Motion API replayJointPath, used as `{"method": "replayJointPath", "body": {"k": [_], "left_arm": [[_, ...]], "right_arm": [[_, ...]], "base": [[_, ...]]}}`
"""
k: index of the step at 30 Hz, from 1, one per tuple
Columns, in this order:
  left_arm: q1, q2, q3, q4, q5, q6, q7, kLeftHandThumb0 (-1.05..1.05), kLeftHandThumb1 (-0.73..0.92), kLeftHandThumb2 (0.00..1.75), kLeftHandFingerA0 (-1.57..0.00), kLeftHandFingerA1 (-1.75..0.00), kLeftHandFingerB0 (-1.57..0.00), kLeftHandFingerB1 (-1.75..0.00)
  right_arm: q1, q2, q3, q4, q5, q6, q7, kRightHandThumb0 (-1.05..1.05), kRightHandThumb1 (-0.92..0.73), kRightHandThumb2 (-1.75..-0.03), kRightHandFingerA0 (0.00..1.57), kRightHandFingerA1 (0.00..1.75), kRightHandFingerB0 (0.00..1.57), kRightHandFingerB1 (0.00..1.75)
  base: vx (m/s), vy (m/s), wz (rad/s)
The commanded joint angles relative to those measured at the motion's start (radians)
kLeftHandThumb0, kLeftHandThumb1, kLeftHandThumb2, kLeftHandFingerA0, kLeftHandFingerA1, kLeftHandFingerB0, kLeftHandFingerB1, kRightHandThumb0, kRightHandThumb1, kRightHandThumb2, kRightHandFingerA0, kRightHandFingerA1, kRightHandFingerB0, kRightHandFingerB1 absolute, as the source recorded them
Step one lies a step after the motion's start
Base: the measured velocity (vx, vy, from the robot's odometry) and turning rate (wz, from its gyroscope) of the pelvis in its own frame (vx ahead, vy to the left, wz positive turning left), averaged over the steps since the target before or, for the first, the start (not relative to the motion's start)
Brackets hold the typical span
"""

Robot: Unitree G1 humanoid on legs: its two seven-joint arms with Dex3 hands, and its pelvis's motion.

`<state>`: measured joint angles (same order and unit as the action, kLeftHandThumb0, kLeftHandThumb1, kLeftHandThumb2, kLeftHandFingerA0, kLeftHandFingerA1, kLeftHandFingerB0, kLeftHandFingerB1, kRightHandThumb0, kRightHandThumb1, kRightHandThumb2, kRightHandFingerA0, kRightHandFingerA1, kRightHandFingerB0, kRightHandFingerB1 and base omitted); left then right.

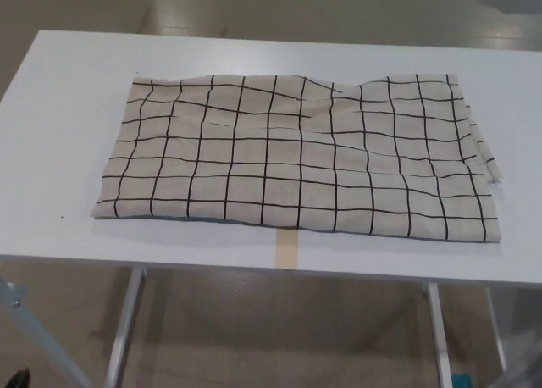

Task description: Use the left hand to fold a white towel with checkered patterns in half.

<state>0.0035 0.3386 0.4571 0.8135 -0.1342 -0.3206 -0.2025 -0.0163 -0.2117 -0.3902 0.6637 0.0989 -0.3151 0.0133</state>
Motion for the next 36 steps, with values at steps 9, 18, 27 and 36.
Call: {"method": "replayJointPath", "body": {"k": [9,18,27,36], "left_arm": [[0.213,0.082,-0.163,-0.305,0.233,-0.391,0.029,-0.71,0.41,0.81,0.0,-0.08,0.0,0.0],[0.396,0.057,-0.09,-0.88,0.163,-0.509,-0.04,-0.95,0.57,0.97,0.0,-0.05,0.0,0.0],[0.165,0.022,-0.055,-0.931,0.381,-0.46,0.108,-0.65,0.4,0.73,0.0,-0.01,0.0,0.0],[-0.119,0.133,-0.189,-0.741,0.656,-0.386,0.184,-0.29,0.17,0.79,-0.01,-0.49,0.0,-0.47]], "right_arm": [[0.181,0.063,0.127,-0.23,0.014,-0.025,0.136,-0.61,-0.63,-0.59,0.07,0.28,0.09,0.26],[0.181,0.015,0.217,-0.107,-0.078,-0.106,0.147,-0.75,-0.48,-0.82,0.06,0.13,0.07,0.14],[0.177,0.001,0.233,-0.062,-0.086,-0.12,0.124,-0.64,-0.44,-0.82,0.04,0.29,0.03,0.28],[0.191,-0.014,0.234,-0.033,-0.074,-0.118,0.137,-0.65,-0.44,-0.81,0.04,0.35,0.03,0.28]], "base": [[0.0,0.0,0.0],[0.0,0.0,0.0],[0.0,0.0,0.0],[0.0,0.0,0.0]]}}
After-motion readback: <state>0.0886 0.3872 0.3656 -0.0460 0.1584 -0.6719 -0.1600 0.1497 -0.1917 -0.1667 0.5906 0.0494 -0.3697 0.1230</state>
